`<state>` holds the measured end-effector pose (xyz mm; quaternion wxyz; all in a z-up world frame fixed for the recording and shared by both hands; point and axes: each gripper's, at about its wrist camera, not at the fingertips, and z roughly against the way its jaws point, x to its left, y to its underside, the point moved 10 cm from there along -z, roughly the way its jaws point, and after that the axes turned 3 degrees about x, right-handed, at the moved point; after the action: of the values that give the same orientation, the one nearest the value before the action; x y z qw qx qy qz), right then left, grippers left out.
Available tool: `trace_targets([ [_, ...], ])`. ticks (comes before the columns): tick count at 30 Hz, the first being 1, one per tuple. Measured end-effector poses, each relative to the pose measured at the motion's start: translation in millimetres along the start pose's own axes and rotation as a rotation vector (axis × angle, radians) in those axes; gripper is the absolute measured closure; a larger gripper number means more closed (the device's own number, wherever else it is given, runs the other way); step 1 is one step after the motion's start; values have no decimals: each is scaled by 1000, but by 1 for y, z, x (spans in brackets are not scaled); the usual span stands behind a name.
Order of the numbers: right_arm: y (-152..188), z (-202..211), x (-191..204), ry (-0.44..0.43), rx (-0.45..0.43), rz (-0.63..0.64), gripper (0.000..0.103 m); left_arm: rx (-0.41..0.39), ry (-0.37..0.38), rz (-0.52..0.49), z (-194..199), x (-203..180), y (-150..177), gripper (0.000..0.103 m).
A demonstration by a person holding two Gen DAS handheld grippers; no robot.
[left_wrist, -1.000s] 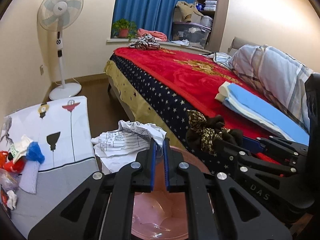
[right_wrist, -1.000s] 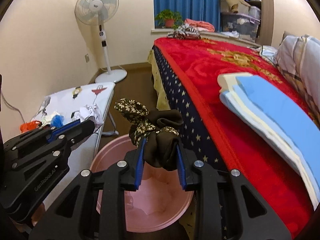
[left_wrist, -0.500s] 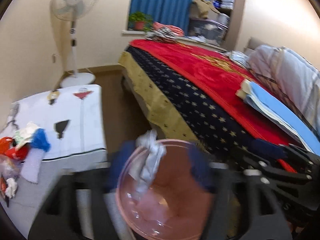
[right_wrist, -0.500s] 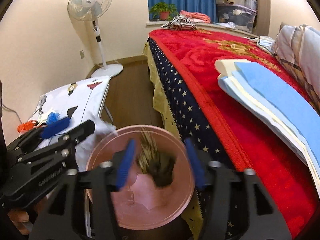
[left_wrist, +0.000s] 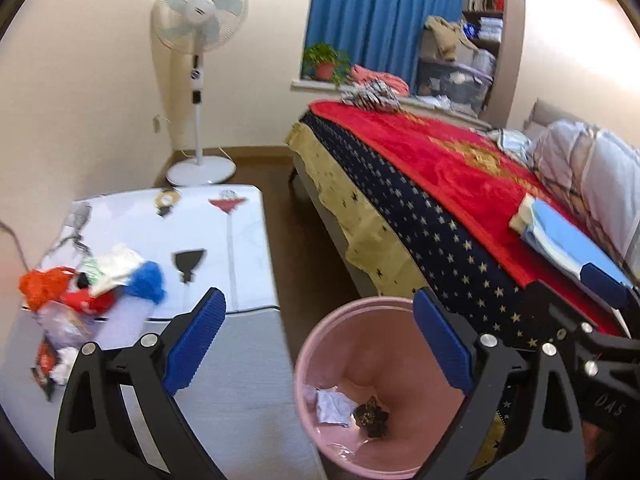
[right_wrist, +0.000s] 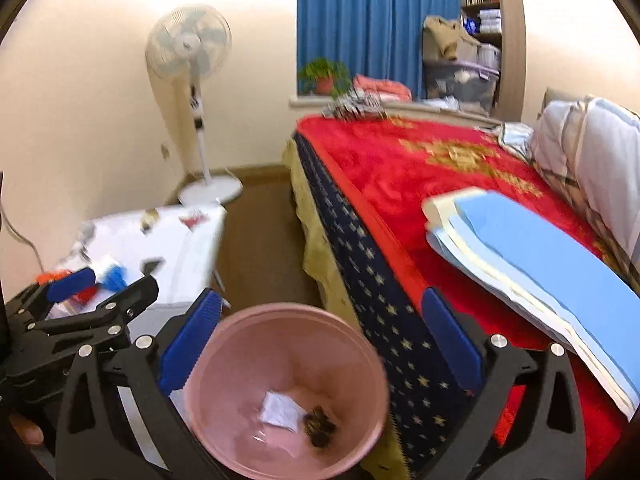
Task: Collect trash
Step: 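Open both grippers to drop the paper and scrunchie into the bin, then grasp the orange plastic bag with the left gripper while the right grasps the blue bag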
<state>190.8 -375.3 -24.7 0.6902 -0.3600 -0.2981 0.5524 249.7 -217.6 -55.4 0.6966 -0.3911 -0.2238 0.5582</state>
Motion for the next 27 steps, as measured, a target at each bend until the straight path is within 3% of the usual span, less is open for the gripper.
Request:
trace_targets([
  [5,-16,25,31,-55,-68,-71,5,-60,-67,19,45,52,-18,10],
  [9,-23,28,68,-95,-74,-118,5,-111,-175,-2,83,114,-26,10],
  [15,-21,12,130,-132,-49,-64,5,-152,-308,39,117,212,-22,10],
  [21,-14,-23,191,-163,-28,2,5,-133,-399,112,102,295,-3,10],
  [27,1,-70,235,-160,0,71,5,-82,-397,157,56,341,20,10],
])
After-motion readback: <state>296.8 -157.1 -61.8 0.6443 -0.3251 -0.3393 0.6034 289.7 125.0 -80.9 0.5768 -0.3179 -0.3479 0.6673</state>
